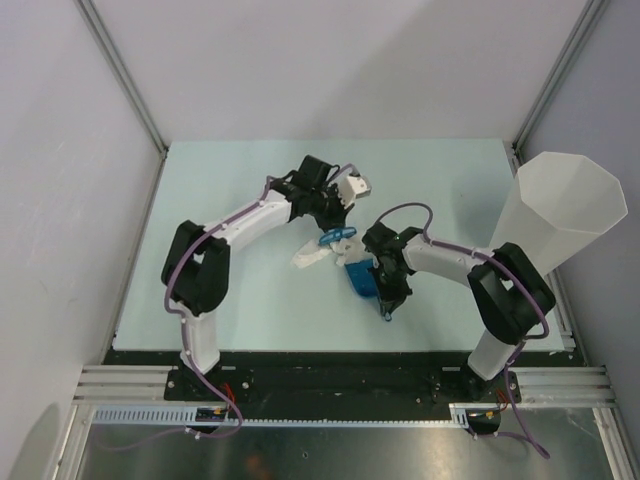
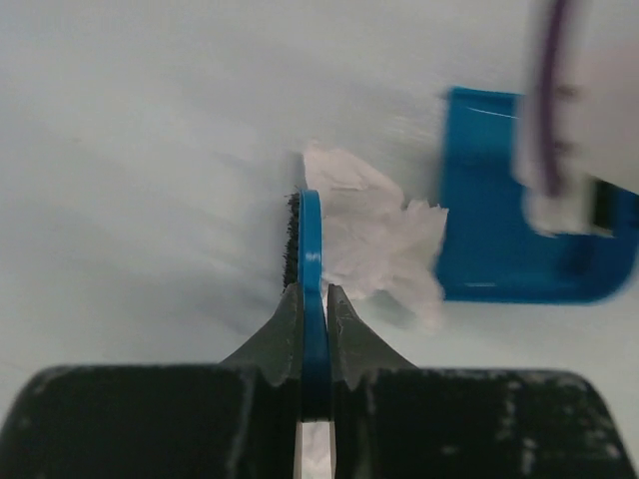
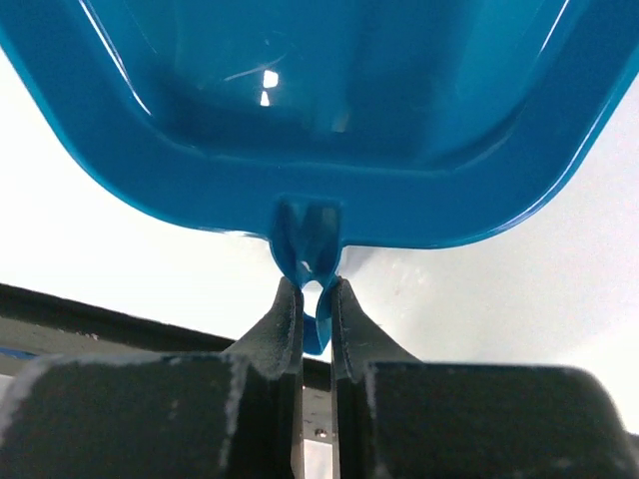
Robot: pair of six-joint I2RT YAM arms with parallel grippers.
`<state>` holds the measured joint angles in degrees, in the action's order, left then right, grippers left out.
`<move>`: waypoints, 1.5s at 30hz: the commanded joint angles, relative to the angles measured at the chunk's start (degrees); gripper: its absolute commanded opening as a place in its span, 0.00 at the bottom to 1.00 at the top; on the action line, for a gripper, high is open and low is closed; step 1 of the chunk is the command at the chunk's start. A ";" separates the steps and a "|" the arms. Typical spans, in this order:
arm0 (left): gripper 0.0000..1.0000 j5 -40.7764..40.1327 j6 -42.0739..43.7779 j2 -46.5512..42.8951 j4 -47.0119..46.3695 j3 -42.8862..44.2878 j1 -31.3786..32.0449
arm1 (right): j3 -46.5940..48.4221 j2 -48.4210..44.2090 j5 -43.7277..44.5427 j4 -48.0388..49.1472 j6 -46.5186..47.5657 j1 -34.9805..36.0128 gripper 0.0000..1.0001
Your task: Sweep away the paper scraps from the table
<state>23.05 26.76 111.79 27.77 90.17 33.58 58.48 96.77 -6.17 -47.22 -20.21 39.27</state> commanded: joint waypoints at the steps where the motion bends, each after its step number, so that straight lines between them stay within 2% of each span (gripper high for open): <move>1: 0.00 11.57 -3.20 -7.72 1.67 -5.17 2.19 | 3.48 3.07 0.90 5.64 2.54 -2.26 0.00; 4: 0.00 17.81 -5.75 -10.88 1.76 -8.51 3.33 | 4.71 4.30 0.64 7.40 3.33 -2.79 0.00; 8: 0.00 20.28 -8.22 -13.00 1.94 -8.70 4.12 | 5.42 3.87 0.02 8.37 3.77 -2.79 0.00; 16: 0.00 1.93 -8.83 -11.42 2.20 -3.88 1.93 | 5.33 -0.08 -2.08 6.18 4.30 -2.79 0.00; 22: 0.00 -10.82 -4.80 -11.50 2.20 0.09 -0.01 | 5.42 -1.58 -5.87 1.35 5.96 -3.41 0.00; 29: 0.00 -11.10 -3.83 -12.82 2.20 0.27 -2.03 | 5.42 -4.66 -6.83 -4.63 8.08 -4.81 0.00; 35: 0.00 -10.92 -2.24 -16.51 2.38 -4.12 -2.38 | 7.26 -6.24 -11.13 -4.46 10.54 -10.34 0.00; 45: 0.00 -10.58 -2.15 -18.10 2.55 -5.09 -2.73 | 18.50 -6.95 -8.95 -11.48 14.49 -17.11 0.00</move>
<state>11.68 24.47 96.20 31.05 85.49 31.24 71.88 92.55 -15.33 -54.89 -8.27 24.34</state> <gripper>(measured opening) 0.082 0.077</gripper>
